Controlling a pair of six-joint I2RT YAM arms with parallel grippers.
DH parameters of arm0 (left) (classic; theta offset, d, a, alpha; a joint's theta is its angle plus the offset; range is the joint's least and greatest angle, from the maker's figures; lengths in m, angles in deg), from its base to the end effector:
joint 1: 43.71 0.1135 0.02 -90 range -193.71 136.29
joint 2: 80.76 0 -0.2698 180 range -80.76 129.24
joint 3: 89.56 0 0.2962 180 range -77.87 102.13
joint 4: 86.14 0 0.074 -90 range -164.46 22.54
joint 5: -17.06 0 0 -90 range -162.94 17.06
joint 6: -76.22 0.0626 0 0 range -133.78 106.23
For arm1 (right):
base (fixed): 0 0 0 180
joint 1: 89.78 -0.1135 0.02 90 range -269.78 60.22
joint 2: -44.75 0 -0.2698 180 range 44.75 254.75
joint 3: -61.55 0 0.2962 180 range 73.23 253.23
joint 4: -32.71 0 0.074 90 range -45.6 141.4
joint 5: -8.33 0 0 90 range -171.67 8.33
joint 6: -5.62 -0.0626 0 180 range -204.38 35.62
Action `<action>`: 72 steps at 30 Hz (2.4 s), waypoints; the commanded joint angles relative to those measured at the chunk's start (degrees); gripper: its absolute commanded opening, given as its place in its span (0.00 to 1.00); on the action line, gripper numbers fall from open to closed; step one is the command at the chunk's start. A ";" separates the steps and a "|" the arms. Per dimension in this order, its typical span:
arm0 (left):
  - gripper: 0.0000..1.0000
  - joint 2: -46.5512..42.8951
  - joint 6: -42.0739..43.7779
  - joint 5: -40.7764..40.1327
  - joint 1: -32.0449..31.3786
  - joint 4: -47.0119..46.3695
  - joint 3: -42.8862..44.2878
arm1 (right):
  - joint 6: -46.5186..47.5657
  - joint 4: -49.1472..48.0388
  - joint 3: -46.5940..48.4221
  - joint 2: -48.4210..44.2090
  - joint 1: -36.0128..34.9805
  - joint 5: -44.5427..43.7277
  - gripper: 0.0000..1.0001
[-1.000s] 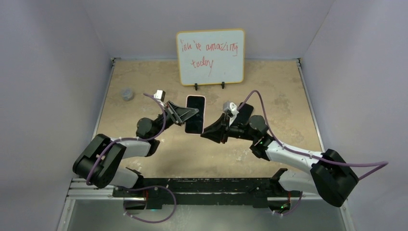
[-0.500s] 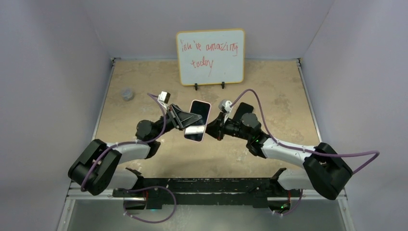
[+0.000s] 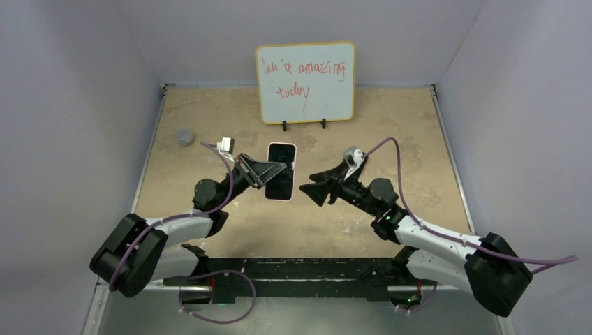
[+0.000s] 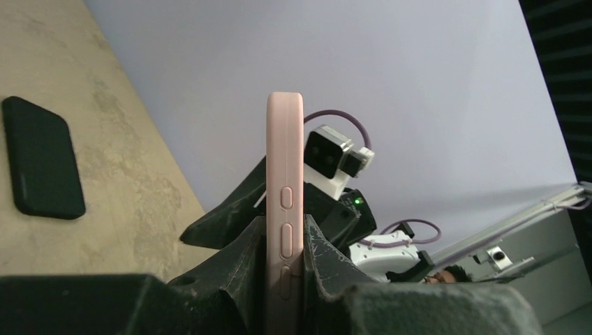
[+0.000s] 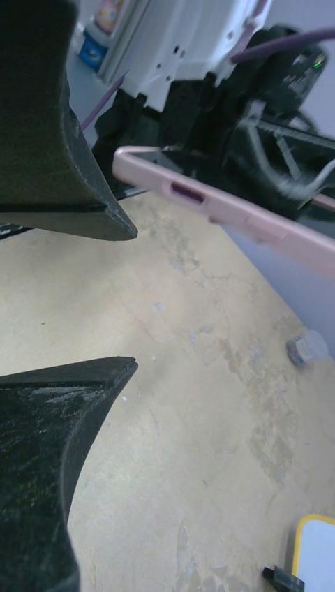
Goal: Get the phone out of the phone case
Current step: Remove the phone case from the phone.
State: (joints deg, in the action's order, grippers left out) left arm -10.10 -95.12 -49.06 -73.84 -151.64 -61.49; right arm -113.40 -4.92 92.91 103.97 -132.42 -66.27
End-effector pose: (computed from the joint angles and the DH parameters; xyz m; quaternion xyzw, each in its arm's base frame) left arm 0.2205 -0.1572 0.2187 -0.0781 0.5621 -0.7383 0.3646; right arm 0.1919 0.1993 0.2297 -0.1775 0.6219 0.5136 0.5639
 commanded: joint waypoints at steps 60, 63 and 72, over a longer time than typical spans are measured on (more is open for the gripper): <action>0.46 -4.23 11.41 27.25 11.67 14.57 7.85 | -14.55 3.69 20.58 15.46 4.43 31.92 0.00; 0.45 -3.91 12.01 28.75 11.67 14.92 7.76 | -15.13 3.86 21.45 15.77 5.03 33.32 0.00; 0.34 -4.29 13.81 29.81 11.67 15.14 7.34 | -19.70 0.72 23.08 18.05 5.43 36.02 0.00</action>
State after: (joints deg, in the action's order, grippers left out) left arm -13.30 -83.84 -20.89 -62.48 -135.60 -55.46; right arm -130.27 1.68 112.32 122.00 -127.21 -33.55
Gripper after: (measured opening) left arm 0.365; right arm 0.082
